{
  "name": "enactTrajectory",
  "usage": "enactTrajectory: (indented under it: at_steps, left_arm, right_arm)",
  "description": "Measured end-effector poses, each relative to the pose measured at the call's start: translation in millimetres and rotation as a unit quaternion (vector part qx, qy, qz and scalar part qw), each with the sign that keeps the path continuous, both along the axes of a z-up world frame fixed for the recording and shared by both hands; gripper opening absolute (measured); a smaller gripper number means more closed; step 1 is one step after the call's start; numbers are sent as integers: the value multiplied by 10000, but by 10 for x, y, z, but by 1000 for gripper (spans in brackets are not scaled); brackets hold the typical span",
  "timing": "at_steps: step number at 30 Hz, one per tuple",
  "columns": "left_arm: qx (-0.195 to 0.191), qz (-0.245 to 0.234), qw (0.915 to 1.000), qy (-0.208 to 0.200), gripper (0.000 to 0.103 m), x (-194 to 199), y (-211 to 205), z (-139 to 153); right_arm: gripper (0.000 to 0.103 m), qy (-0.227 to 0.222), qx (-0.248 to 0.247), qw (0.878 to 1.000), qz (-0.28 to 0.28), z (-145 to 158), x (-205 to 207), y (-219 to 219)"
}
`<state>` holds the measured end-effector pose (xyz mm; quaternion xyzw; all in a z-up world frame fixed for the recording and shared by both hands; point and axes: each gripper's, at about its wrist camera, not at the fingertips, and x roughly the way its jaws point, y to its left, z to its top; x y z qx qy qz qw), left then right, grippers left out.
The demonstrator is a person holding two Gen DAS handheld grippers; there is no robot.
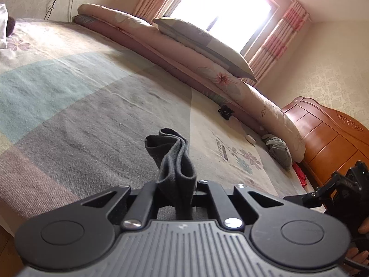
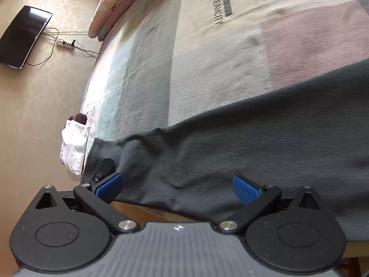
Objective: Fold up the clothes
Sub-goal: 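Carry the held leg end with the left gripper toward the approaching right gripper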
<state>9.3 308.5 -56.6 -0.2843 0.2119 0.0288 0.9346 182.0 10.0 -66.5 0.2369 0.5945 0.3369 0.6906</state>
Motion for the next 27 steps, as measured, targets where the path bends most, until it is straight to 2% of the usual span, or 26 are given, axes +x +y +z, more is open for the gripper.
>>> enactTrajectory:
  at_steps: [6, 15, 27]
  left_arm:
    - [251, -270, 9993, -75, 3, 87, -266, 239]
    - [619, -790, 9948, -177, 3, 252, -768, 494]
    - [1092, -1526, 9821, 152, 3, 525, -1390, 459]
  right_arm:
    - [103, -103, -81, 9999, -48, -71, -15, -475]
    - [103, -551, 28, 9984, -113, 85, -70, -929]
    - [103, -700, 213, 9957, -568, 154, -54, -1339]
